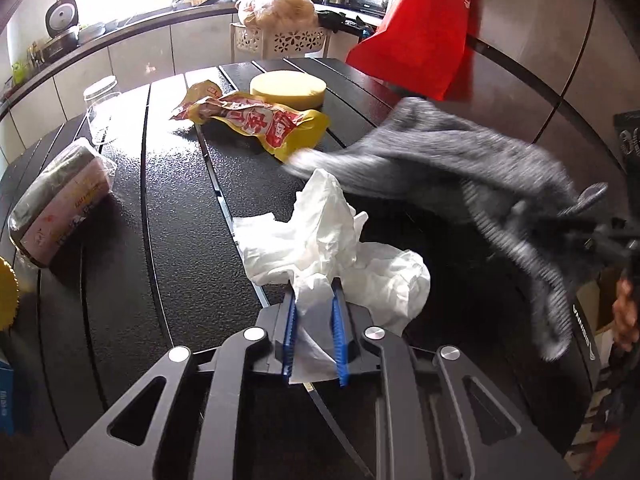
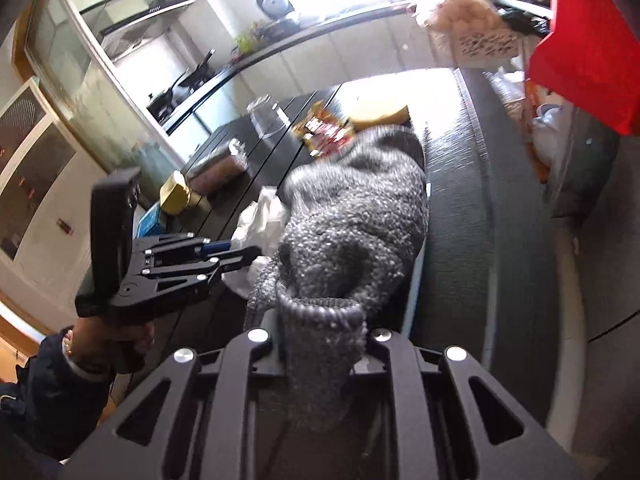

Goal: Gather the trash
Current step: 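Grasp the grey knit cloth with the right tool while the left tool grasps the white tissue, then carry the grey cloth and white tissue to the blue bin and release both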

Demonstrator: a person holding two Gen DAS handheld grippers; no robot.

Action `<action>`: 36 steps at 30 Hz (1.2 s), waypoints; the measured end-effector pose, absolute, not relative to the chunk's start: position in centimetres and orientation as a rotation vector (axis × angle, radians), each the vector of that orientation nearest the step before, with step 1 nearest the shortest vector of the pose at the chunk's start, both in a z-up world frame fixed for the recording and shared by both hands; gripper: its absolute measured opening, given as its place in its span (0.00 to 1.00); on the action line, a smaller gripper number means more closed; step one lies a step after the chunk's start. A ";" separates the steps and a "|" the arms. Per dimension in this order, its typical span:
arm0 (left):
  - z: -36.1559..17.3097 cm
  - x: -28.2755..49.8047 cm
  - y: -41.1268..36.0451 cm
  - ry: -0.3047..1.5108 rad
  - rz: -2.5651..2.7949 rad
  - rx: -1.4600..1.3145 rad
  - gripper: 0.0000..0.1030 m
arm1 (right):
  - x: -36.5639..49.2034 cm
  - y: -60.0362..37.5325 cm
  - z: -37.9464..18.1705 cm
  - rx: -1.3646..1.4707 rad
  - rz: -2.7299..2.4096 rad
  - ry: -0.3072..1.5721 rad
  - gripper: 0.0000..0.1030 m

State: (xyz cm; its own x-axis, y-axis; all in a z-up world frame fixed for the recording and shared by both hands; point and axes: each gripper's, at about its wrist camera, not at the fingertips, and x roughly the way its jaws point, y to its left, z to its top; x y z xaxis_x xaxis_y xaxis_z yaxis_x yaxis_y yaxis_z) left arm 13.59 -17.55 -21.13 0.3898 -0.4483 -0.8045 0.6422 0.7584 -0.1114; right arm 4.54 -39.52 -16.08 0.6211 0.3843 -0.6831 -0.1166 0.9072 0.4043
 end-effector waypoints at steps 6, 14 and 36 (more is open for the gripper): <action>-19.6 13.0 -16.3 0.870 -0.703 0.174 0.10 | -7.0 -43.1 -9.4 0.330 0.241 0.660 0.17; -13.5 7.9 -12.5 0.705 -0.755 0.067 0.10 | -27.5 -47.1 -10.9 0.314 -0.106 0.871 0.25; -21.2 -24.1 -39.7 0.911 -1.453 0.503 0.11 | -48.4 -57.5 -27.4 0.740 -0.591 0.776 0.94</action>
